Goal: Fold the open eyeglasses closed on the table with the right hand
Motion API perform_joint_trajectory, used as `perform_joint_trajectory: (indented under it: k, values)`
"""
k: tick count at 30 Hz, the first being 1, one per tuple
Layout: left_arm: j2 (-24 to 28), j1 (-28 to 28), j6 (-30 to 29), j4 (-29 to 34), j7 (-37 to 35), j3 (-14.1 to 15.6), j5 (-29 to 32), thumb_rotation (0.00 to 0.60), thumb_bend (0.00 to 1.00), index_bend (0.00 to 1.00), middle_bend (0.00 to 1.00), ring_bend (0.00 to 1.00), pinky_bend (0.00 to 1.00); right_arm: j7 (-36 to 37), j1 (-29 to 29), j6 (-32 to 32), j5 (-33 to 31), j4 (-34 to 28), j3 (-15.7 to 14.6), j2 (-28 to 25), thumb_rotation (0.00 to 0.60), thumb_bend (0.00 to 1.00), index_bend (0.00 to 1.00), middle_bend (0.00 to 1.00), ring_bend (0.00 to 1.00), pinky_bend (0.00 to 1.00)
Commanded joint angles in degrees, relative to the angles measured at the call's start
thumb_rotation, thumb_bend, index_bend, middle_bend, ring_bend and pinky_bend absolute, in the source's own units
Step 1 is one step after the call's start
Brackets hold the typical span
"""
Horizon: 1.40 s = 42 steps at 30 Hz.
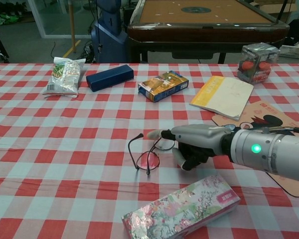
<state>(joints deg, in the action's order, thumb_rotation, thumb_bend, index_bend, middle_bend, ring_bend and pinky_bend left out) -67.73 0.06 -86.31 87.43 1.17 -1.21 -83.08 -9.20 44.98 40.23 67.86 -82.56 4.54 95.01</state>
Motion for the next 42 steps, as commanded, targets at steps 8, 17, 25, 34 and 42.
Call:
perform_joint_trajectory:
  k: [8, 17, 25, 34, 42]
  values:
    - [-0.05, -0.15, 0.2, 0.18, 0.2, -0.09, -0.03, 0.6, 0.16, 0.0, 0.0, 0.0, 0.0, 0.02, -4.47, 8.88, 9.82, -8.45, -4.1, -7.19, 0.6, 0.81, 0.0, 1.0, 1.0, 1.0]
    - [-0.06, -0.46, 0.16, 0.65, 0.75, -0.15, -0.56, 0.6, 0.16, 0.0, 0.0, 0.0, 0.0, -1.11, -6.48, 11.01, 16.89, -14.4, -9.16, -11.29, 0.6, 0.81, 0.0, 1.0, 1.0, 1.0]
    - [0.13, -0.05, -0.21, 0.91, 0.87, 0.09, -0.54, 0.6, 0.16, 0.0, 0.0, 0.0, 0.0, -3.07, -4.58, 7.94, 19.49, -16.91, -9.43, -9.67, 0.6, 0.81, 0.0, 1.0, 1.0, 1.0]
    - [0.49, 0.46, -0.75, 0.53, 0.02, 0.09, -0.36, 0.6, 0.16, 0.0, 0.0, 0.0, 0.0, -5.41, -2.13, 6.18, 17.46, -14.2, -5.19, -3.68, 0.6, 0.81, 0.0, 1.0, 1.0, 1.0]
    - [0.27, 0.48, -0.35, -0.31, -0.79, 0.04, -0.08, 0.6, 0.16, 0.0, 0.0, 0.0, 0.0, -5.15, -2.3, 6.36, 12.79, -11.1, -2.98, -1.99, 0.6, 0.81, 0.0, 1.0, 1.0, 1.0]
